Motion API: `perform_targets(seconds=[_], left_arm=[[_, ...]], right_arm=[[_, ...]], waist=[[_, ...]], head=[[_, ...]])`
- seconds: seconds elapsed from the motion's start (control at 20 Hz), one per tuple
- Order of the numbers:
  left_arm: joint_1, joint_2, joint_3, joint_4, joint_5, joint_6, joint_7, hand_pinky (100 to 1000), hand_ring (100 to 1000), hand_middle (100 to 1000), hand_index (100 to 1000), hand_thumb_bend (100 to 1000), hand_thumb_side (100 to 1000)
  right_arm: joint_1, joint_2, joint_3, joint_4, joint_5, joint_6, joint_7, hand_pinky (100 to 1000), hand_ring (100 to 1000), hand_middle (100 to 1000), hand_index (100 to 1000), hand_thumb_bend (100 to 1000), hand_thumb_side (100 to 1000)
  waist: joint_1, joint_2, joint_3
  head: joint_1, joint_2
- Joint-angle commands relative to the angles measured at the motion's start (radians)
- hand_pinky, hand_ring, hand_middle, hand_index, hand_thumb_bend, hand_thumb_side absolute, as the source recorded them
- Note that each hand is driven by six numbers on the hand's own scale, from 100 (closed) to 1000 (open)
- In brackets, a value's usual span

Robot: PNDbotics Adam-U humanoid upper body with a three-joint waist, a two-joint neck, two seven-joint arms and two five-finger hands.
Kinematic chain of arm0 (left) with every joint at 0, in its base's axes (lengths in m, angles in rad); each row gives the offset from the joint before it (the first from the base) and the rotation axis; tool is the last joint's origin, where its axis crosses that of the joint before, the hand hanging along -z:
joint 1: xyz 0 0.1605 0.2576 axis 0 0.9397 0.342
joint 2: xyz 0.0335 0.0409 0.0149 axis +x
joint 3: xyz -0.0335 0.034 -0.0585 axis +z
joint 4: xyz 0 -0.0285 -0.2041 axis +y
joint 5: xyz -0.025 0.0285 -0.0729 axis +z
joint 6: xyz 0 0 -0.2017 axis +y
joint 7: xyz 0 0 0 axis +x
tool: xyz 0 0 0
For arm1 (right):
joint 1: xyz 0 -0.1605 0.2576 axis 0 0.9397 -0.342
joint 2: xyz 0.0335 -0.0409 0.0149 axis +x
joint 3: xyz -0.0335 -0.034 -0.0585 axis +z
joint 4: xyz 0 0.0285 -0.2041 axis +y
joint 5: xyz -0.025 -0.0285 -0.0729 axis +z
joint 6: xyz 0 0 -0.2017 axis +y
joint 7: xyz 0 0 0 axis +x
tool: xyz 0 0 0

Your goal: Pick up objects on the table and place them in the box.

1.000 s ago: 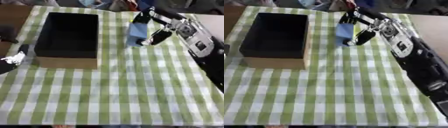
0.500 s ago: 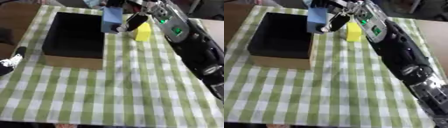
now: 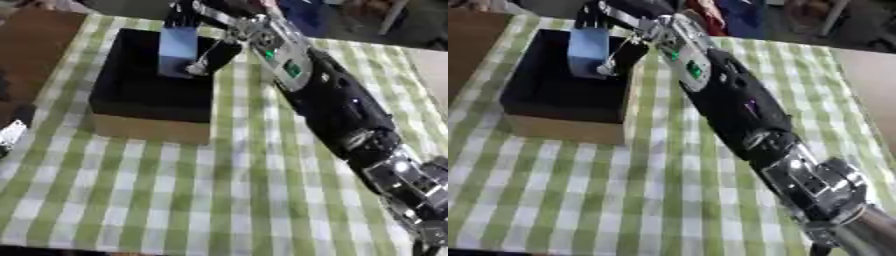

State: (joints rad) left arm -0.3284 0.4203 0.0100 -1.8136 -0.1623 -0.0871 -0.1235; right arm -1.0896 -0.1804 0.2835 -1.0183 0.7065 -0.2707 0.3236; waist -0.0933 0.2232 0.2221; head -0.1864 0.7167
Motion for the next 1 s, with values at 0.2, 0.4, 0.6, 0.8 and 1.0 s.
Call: perform_targets(seconds=[0.2,0.4,0.6,0.8,1.0], left_arm=[[-0.020,0.005,0.003,-0.020,0.007,0.000,-0.005,699,568,569,725,364,100],[-0.017,0.005,0.004,-0.018,0.006,0.001,-0.004,699,568,568,724,365,100],[-0.014,0.007,0.005,-0.016,0.006,0.002,-0.003,699,568,568,725,365,100],[-0.007,0.010,0.006,-0.014,0.004,0.002,-0.002,699,568,568,725,366,100],[-0.001,0.017,0.010,-0.012,0.001,0.002,0.001,699,568,568,724,365,100]], right_arm=[[-0.001,0.048,-0.004,0.055,0.123,-0.053,-0.004,725,725,625,746,600,180],[-0.001,0.040,-0.011,0.049,0.158,-0.065,-0.010,767,791,785,873,671,183],[-0.010,0.020,-0.023,0.029,0.151,-0.058,-0.022,775,798,802,896,700,197],[-0.028,-0.028,-0.036,-0.016,0.108,-0.044,-0.030,772,790,784,892,692,214],[-0.044,-0.100,-0.061,-0.055,0.075,-0.012,-0.042,776,790,777,886,690,223]], waist=[[0.008,-0.012,0.002],[0.007,-0.016,-0.002],[0.008,-0.021,-0.011],[0.010,-0.026,-0.027],[0.010,-0.031,-0.045]], head=[[-0.010,-0.015],[-0.009,-0.014],[-0.008,-0.013],[-0.004,-0.010],[-0.001,-0.010]])
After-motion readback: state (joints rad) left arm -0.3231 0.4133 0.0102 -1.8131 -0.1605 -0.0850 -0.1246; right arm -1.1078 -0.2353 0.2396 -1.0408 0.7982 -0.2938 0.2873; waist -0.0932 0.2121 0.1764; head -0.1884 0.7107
